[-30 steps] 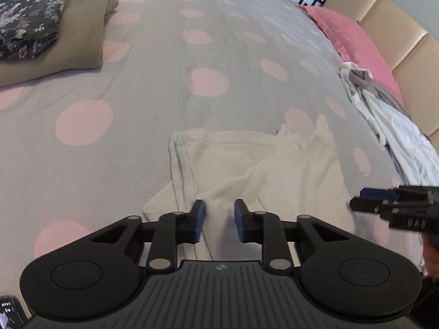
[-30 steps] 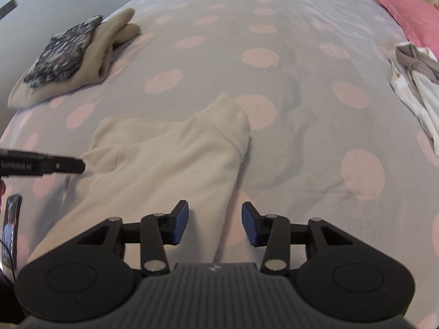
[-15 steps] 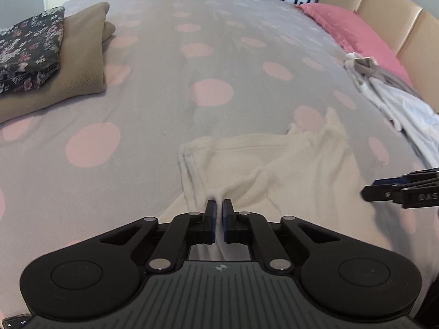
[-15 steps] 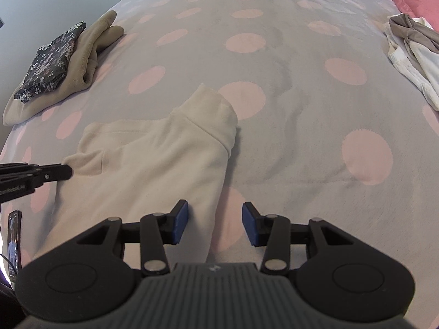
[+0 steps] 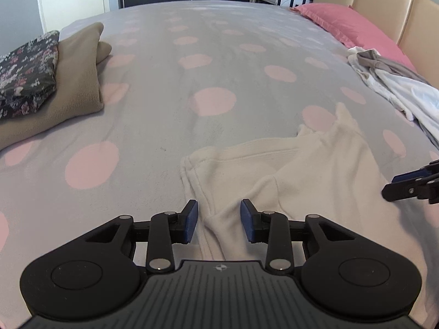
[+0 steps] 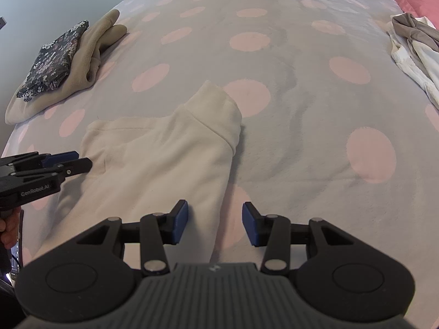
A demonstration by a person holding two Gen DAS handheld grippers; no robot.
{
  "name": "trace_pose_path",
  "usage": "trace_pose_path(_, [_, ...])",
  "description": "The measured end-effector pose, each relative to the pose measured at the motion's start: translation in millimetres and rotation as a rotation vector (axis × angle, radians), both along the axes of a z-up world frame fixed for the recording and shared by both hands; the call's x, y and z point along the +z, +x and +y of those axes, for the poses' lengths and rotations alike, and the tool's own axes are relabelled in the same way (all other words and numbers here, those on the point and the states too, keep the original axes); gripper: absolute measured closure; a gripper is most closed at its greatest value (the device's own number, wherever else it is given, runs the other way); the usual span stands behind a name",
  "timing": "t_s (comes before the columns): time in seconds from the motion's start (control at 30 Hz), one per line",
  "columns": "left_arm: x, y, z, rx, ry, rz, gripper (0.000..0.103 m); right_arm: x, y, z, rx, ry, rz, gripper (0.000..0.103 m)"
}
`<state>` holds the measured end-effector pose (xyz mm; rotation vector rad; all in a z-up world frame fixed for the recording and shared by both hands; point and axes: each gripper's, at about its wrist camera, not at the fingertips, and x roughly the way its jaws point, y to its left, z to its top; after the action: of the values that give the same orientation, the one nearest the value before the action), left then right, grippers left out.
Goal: Fold clothes
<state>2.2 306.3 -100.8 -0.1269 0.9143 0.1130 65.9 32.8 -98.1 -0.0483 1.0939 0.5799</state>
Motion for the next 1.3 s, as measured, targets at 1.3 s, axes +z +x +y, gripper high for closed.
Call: trace_pose_path(1.3, [30.6,-9.7,5.2,0.057,0.071,-0.008,0.082,5.7,2.8,30.4,0.041,-0.005,-0.130,0.079])
